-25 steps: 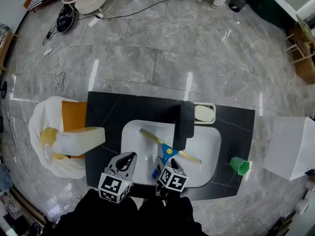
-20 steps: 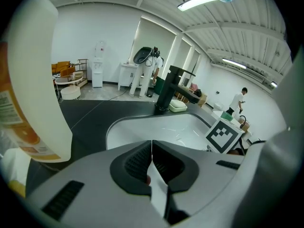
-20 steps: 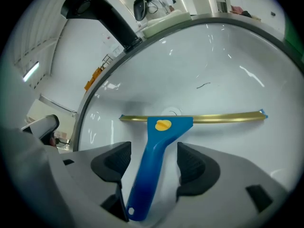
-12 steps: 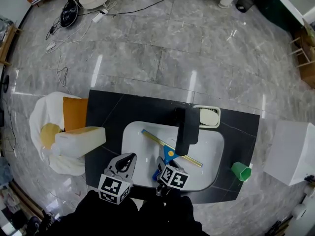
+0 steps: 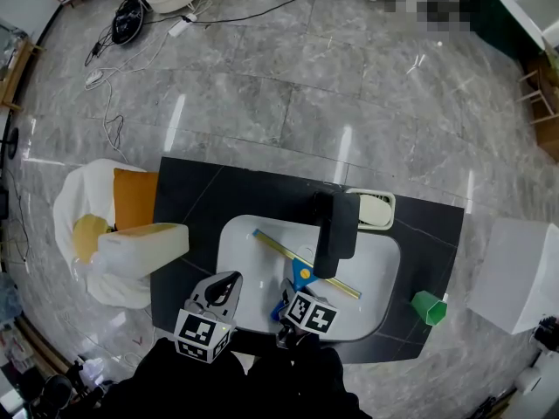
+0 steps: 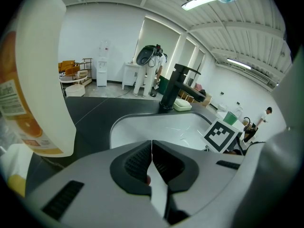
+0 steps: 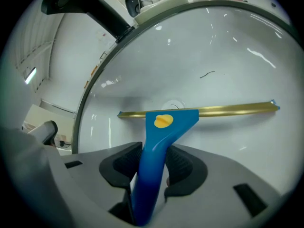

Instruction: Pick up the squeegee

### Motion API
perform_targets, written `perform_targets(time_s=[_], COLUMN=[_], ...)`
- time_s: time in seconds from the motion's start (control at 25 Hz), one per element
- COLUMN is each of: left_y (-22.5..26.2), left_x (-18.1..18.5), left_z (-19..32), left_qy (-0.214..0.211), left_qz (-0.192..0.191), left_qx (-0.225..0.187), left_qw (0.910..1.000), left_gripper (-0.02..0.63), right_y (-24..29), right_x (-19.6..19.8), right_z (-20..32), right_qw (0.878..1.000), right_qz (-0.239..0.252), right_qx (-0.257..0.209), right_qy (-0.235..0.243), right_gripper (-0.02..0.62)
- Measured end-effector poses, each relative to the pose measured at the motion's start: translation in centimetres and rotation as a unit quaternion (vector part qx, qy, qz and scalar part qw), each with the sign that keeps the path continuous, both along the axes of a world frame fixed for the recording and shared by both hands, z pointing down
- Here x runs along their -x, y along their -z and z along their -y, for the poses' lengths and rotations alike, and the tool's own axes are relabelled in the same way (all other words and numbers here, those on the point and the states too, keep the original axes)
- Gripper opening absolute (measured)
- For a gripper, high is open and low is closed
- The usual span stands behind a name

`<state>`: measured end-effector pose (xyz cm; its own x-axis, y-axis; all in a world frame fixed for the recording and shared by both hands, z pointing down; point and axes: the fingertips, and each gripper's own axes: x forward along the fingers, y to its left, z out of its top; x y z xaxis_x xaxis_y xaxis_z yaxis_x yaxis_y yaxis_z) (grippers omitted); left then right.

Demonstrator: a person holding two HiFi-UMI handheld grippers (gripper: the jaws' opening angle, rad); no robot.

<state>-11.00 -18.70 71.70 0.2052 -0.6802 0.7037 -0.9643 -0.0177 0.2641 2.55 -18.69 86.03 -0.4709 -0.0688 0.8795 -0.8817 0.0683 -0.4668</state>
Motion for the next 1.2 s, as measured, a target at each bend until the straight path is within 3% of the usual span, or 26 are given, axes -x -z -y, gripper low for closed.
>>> perform_targets(time_s=[0.12,0.44,1.2], left_y=[0.1,0.9,8.3], left_x=[0.0,0.0,-1.4], left_z=[-0.1,-0.4,-0.7], left_qy=[0.002,0.002,-0.023], left_qz=[0.001,0.003,0.017], left_qx=[0.0,-0.008,-0.076], left_qw=[1.0,1.0,0.9967], left_gripper=[0.025,0.025,0.025], right_y=[0.2,1.0,9.8], right_x=[-0.1,-0.4,-1.4], right_z=[0.2,0.2,1.8], right_qw=[1.0,1.0,0.995], right_qz=[0.0,0.003,0.03], right_qx=[0.0,-0.004,-0.089], right_qy=[-0.013,-0.021,-0.035], right_gripper=[0.143,0.137,0.133])
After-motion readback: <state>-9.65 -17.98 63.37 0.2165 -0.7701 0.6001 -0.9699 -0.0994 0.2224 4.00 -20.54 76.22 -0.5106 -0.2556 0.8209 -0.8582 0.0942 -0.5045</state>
